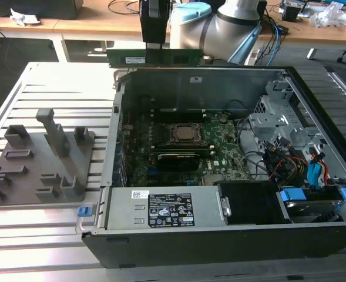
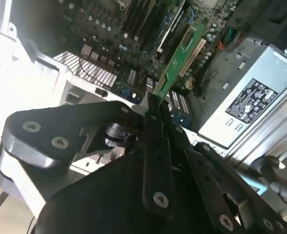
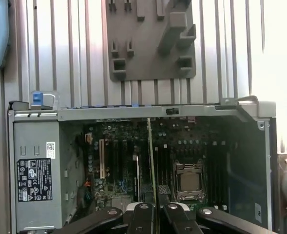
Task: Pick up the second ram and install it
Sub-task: 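Pick up the second ram and move it above second insertion slot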
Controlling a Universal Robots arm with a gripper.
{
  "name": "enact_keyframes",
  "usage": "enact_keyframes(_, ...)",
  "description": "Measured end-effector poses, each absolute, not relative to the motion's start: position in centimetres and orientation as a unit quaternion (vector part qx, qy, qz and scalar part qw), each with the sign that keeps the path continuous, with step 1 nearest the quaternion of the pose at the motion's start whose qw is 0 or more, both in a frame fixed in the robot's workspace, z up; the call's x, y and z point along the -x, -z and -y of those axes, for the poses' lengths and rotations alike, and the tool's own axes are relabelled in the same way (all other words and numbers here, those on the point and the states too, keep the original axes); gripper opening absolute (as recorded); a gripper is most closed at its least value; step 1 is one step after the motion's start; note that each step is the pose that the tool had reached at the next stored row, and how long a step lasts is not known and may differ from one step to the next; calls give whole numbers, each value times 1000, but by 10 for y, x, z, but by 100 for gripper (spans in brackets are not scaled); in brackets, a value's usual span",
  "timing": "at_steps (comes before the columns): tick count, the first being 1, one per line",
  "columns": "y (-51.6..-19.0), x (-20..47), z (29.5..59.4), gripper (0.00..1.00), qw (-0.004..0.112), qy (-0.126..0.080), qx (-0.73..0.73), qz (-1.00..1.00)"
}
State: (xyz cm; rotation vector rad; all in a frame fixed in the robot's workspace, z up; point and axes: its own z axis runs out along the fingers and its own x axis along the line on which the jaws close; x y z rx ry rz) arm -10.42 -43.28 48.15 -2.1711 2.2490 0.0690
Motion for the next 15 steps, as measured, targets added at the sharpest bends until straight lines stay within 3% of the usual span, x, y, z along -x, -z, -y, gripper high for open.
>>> enact_keyframes(4,-467,75,424,14,-3,-16,694,-719)
enact_keyframes(15,-426,25,415,14,-10,-20,694,-719)
